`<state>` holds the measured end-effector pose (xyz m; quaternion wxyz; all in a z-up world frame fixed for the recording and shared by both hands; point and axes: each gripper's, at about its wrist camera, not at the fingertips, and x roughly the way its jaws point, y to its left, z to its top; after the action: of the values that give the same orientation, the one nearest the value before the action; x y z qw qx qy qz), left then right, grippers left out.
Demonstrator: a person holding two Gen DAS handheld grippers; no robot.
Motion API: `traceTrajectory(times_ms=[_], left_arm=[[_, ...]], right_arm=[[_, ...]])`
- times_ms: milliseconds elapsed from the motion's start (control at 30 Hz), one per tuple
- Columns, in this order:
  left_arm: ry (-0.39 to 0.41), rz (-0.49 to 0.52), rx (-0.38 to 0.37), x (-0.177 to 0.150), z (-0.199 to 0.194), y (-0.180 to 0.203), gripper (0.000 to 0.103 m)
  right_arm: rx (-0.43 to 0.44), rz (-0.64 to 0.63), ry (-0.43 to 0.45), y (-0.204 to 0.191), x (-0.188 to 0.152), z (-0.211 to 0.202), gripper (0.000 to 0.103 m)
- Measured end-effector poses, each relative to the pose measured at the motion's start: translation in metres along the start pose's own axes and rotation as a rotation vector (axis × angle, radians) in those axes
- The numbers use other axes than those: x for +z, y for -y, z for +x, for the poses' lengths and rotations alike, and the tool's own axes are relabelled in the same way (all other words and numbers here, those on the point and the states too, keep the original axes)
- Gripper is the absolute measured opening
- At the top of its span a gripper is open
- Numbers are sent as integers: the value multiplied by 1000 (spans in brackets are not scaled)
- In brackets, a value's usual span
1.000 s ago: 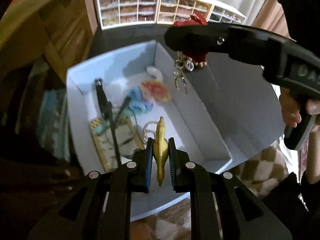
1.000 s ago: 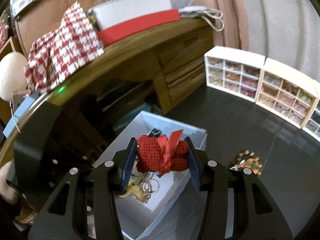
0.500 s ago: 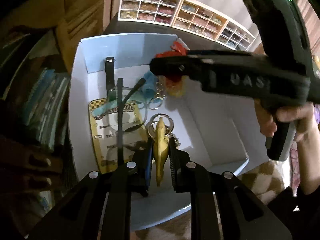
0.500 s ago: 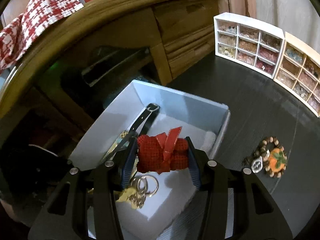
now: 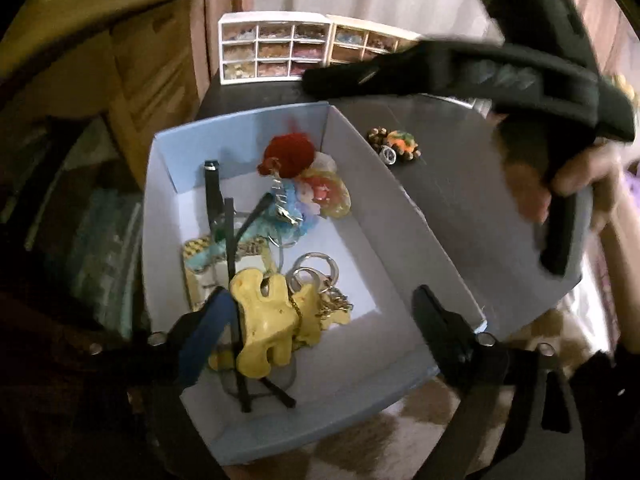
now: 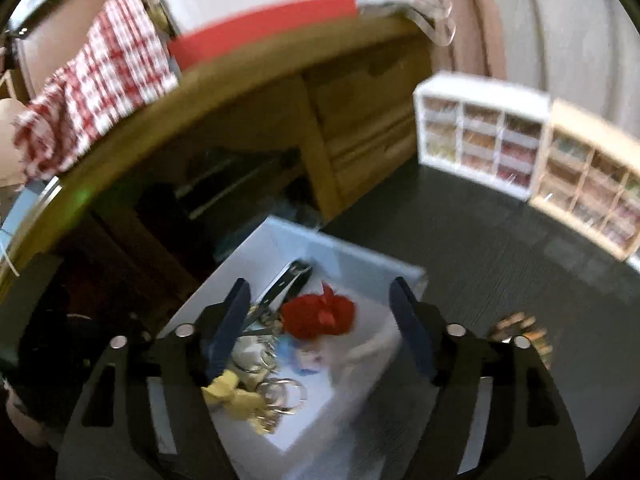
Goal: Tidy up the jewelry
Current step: 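Carry both keychains to the blue box and open both tools to drop them, then move both tools back to the pumpkin bead bracelet on the table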
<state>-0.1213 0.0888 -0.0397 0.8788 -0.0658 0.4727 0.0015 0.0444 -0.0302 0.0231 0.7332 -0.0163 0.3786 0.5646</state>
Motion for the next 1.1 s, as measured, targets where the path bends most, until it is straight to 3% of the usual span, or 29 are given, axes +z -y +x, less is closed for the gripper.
traceTrajectory(times_ms=[167,333,467,700,867,933,1100], left_arm=[[63,-61,-33,10,-13,0,99],[190,-64,-29,17,-16,-1,99],[157,-39,-65,28,7,2,99],[123,-8,-47,40,34,3,99],[126,21,-31,54,42,-5,99],[131,5,-21,59,44,-12,99],[194,-41,-104,80,25,-27,99]], right_arm=[[-104,5,116,38,-11,-51,96],[-211,39,120,77,-41,-80,96],[-246,69,102,92,-66,-83,95],[-221,38,33,100,-86,-61,87],[-181,8,-4,111,-81,-35,73],[-183,-11,-36,117,-76,-23,72],[-179,-58,-86,121,-68,-2,64]])
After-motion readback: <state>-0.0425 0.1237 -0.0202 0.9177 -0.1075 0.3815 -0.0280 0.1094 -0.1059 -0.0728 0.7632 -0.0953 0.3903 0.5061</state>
